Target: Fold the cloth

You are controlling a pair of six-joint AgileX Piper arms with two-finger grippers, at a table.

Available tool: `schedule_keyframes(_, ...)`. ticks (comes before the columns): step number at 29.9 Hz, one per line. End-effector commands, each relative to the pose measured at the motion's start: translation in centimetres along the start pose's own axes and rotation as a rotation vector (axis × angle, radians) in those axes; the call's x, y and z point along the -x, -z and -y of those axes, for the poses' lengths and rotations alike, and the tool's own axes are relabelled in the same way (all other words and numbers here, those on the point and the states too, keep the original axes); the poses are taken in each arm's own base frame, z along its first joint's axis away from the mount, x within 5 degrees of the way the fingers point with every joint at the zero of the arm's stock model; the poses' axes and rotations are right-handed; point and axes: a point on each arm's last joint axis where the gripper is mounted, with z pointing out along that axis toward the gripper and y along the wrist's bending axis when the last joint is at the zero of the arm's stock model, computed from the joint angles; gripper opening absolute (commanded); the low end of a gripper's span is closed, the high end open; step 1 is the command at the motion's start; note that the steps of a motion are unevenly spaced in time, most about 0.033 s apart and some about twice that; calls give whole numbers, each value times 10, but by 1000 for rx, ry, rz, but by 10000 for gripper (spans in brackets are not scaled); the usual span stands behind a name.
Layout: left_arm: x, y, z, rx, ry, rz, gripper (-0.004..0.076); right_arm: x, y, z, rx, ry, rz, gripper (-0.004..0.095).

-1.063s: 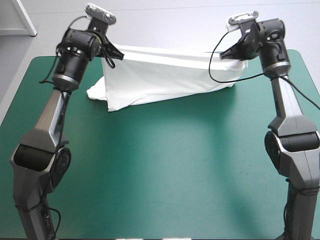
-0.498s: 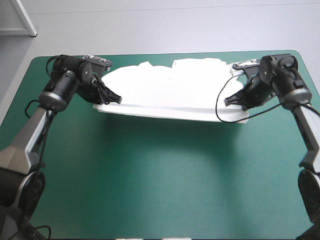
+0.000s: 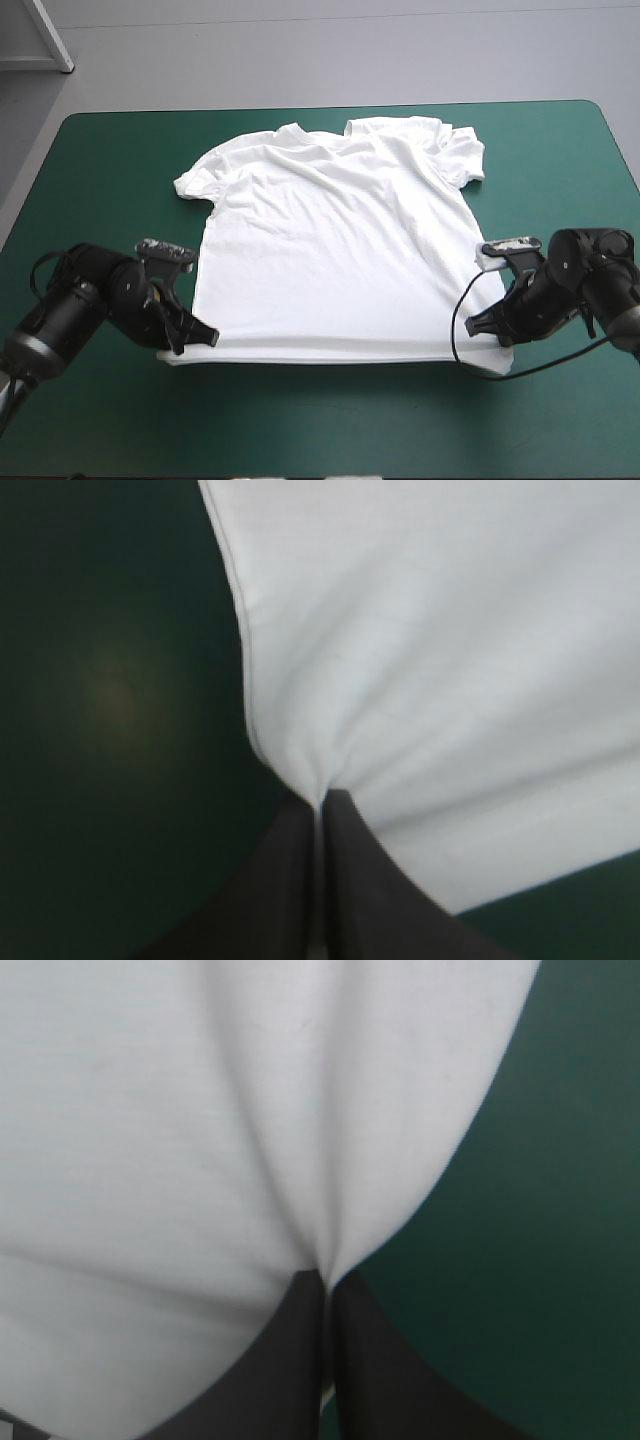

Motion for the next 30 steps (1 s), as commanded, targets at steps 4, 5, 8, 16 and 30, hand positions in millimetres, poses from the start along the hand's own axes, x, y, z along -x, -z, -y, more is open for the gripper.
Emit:
schedule_keyframes(4, -52, -20, 1, -21, 57, -130, -8, -39, -17, -1, 13, -21, -86, -15)
schedule_keyframes(5, -56, -22, 1, -26, 59, -141, -8, -42, -21, -1, 15, -23, -102, -15)
schedule_keyframes(8, -61, -29, 2, -41, 66, -172, -8, -48, -30, -1, 27, -28, -140, -15)
schedule_keyframes(16, -61, -30, 3, -49, 24, -175, 113, -45, -30, -2, 36, 0, -100, 253)
schedule_keyframes(30, 0, -22, -3, 12, 107, 238, 411, -12, -12, 1, -3, -32, 193, 683)
